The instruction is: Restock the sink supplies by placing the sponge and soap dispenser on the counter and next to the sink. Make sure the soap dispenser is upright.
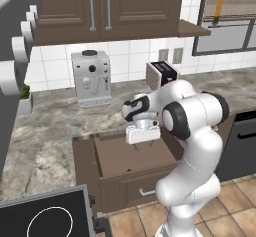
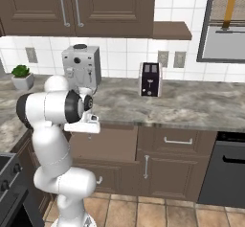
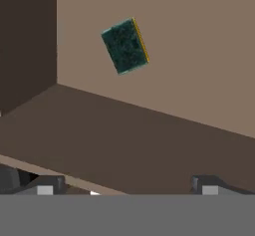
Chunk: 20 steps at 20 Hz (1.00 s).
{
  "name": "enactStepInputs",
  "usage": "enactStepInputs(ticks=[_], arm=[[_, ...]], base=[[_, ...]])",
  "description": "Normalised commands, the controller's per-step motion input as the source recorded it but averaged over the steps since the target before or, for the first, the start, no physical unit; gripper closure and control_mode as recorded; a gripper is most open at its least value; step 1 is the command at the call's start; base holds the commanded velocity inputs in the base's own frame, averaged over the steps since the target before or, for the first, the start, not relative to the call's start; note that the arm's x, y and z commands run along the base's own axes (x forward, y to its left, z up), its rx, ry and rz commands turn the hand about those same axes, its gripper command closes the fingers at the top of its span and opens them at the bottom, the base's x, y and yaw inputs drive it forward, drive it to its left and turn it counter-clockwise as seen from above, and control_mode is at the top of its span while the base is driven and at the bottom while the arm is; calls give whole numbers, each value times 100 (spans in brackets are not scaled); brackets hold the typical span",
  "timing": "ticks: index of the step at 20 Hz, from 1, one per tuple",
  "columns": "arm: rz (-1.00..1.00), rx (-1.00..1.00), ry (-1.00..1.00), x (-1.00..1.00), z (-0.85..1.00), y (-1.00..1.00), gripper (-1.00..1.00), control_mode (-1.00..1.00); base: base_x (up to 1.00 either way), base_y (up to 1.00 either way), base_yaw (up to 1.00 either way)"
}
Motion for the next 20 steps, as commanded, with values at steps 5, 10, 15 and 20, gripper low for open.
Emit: enactStepInputs(ticks=[5, 10, 15, 20], arm=[[4, -21, -1, -13, -47, 40, -100, -100], [2, -4, -12, -38, -35, 2, -100, -100], [0, 0, -3, -1, -23, 0, -100, -100], [0, 1, 0, 0, -16, 0, -100, -100]], base=[[0, 0, 0], [0, 0, 0], [0, 0, 0], [0, 0, 0]])
